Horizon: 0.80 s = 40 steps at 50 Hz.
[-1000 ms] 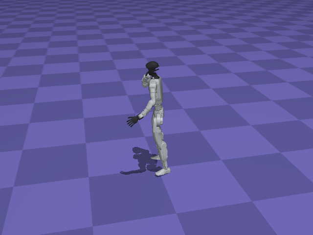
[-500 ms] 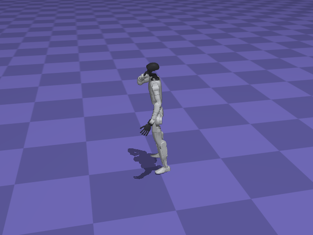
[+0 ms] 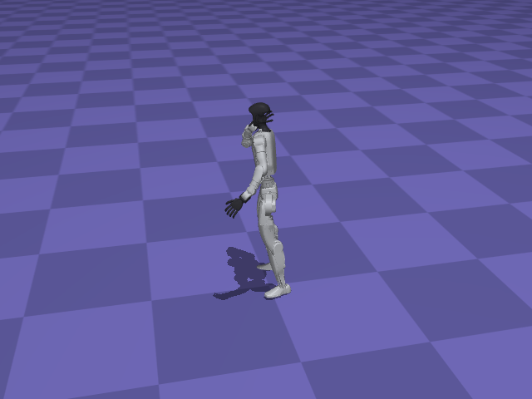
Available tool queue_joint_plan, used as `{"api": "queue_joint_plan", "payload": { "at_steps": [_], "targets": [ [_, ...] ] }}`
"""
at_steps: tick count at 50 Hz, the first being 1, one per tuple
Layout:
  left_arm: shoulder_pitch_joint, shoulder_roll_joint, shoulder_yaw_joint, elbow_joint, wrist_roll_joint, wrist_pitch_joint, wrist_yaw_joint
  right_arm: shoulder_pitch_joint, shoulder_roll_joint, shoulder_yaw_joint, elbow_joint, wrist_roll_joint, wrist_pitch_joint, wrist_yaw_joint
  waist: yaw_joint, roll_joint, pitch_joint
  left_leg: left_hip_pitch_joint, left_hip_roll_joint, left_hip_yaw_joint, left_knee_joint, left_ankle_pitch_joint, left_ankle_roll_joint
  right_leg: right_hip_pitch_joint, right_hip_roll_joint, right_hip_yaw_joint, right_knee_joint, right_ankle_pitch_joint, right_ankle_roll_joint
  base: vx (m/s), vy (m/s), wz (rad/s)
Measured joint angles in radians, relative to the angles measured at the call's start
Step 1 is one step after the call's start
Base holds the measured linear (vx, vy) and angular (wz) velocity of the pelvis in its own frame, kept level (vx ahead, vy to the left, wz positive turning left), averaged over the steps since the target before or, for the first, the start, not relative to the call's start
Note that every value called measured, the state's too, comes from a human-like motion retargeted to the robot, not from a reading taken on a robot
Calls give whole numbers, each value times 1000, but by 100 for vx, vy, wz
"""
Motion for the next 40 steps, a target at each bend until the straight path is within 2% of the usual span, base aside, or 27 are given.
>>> {"api": "queue_joint_plan", "payload": {
  "at_steps": [6,12,26,40],
  "targets": [
    [-5,17,24,-32,-13,-6,17,-6,41,-20,0,-36,31,-13,-41,39,-3,-6,9,-2,-6,9,-1,-6,13,-4,-5,10,0,0,0,0],
    [-41,33,43,-31,-28,-7,30,-14,56,-10,0,-48,49,-15,-42,34,-16,-12,18,2,-6,11,-3,-13,26,-1,-11,21,0,0,0,0],
    [-57,30,56,-39,-53,-9,60,33,82,-12,0,-39,34,-16,26,-77,-1,-18,51,2,-2,3,-3,-21,64,-7,-12,41,0,0,0,0],
    [-33,44,30,189,-76,7,60,55,128,60,0,44,27,10,155,-175,-32,-14,38,28,-14,-1,18,-40,60,28,-16,53,0,0,0,0]
  ]
}}
